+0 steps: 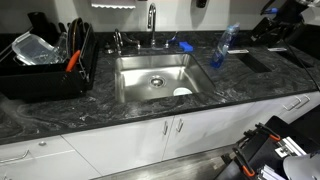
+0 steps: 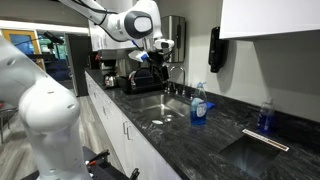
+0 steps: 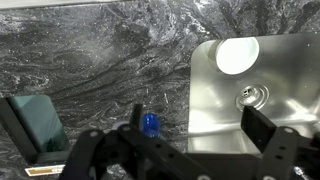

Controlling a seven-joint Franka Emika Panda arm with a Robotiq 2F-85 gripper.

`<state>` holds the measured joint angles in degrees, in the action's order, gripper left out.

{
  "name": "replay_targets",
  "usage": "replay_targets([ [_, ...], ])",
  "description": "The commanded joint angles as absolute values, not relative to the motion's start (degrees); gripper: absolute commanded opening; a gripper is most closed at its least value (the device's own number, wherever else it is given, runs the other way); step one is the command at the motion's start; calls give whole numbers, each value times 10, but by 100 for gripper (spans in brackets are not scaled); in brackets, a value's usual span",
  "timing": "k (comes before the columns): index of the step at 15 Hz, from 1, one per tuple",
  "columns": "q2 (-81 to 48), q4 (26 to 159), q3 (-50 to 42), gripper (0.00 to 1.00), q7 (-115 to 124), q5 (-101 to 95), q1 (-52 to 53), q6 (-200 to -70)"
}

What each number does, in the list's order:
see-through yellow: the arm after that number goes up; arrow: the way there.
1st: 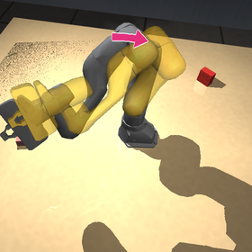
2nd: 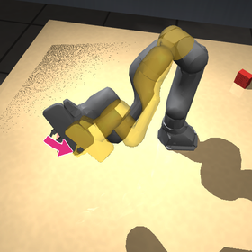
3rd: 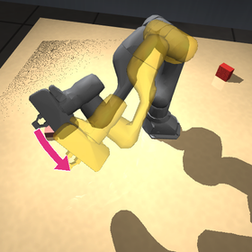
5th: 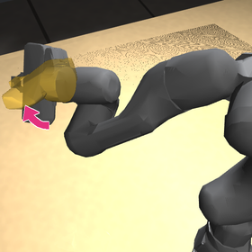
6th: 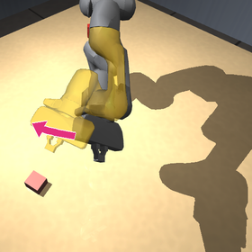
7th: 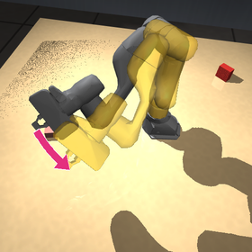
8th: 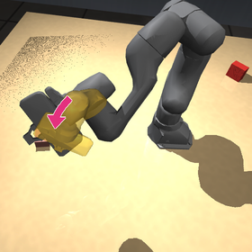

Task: Pick up the bottle from the counter and put it in the sink

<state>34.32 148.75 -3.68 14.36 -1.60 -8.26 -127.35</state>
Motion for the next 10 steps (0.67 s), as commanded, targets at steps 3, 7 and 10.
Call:
replay_targets([
  [3, 343, 1486, -31, 100, 140, -11, -89, -1272],
  [7, 343, 1486, -31, 100, 140, -11, -89, -1272],
  [10, 336, 1483, -22, 100, 152, -19, -93, -1283],
])
